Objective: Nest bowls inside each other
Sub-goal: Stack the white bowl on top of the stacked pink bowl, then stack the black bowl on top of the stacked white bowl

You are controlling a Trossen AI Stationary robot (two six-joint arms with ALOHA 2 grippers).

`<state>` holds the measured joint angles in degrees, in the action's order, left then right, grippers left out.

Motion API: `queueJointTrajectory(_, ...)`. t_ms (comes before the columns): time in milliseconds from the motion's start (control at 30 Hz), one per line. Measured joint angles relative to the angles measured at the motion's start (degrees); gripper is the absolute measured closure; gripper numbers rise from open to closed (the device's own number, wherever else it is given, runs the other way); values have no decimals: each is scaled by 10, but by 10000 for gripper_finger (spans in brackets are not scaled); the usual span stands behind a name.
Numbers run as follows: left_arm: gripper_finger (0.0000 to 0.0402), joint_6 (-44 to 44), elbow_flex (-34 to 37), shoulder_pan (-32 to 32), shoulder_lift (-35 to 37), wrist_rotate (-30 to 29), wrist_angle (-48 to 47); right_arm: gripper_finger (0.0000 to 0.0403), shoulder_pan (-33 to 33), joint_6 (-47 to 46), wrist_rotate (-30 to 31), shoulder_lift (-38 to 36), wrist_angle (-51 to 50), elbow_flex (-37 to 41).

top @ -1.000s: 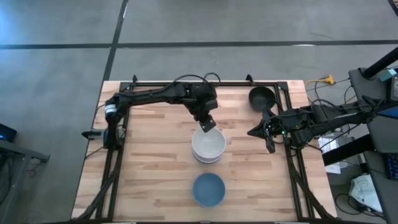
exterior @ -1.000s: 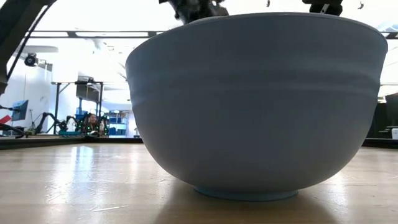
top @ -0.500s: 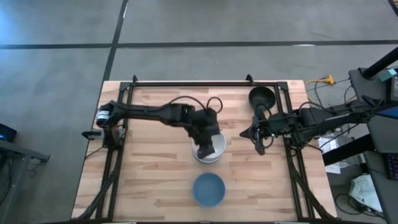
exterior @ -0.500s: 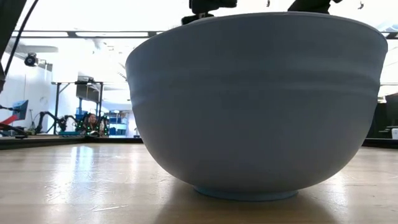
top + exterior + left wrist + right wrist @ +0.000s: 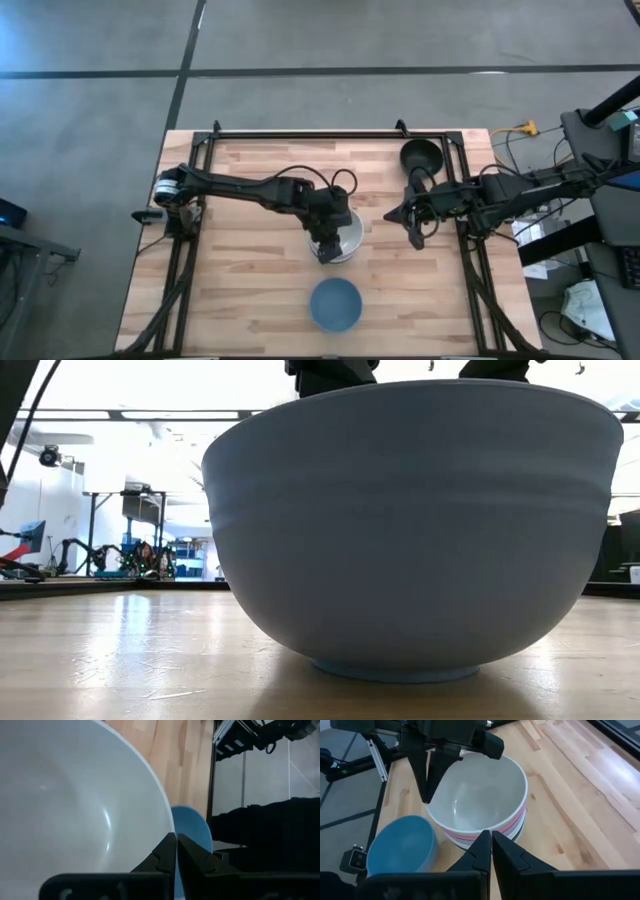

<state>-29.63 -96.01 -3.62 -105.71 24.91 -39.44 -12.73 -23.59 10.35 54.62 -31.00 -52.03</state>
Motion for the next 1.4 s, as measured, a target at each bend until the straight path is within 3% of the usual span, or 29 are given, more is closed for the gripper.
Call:
queueJointTrajectory(167, 401, 0, -4, 2, 16, -1, -1, 394, 1, 0, 11, -2, 0, 0)
queueJointTrajectory(333, 402, 31, -3, 6, 76, -42, -26, 394, 42, -60, 149, 4, -39, 4)
queueJointTrajectory(400, 402, 53, -2, 7, 101, -68, -54, 393, 91, -73, 149, 2, -61, 11)
queueJointTrajectory(533, 401, 88, -1, 7, 151, -125, -136, 377, 226, -64, 34, -15, -50, 51)
queueJointTrajectory(700, 401, 107, 13, 7, 201, -139, -220, 333, 415, -65, -157, -22, 13, 118)
queueJointTrajectory(833, 402, 100, 63, 6, 253, -139, -234, 285, 513, -22, -200, 8, -21, 127)
queueJointTrajectory(1067, 402, 77, 183, 7, 346, -152, -221, 220, 523, 108, -138, 103, -82, 72)
queueJointTrajectory(1200, 402, 52, 240, 7, 386, -156, -220, 213, 525, 112, -92, 166, -95, 50)
queueJointTrajectory(1400, 402, 0, 309, 7, 434, -156, -204, 215, 525, 115, -90, 262, -99, 43)
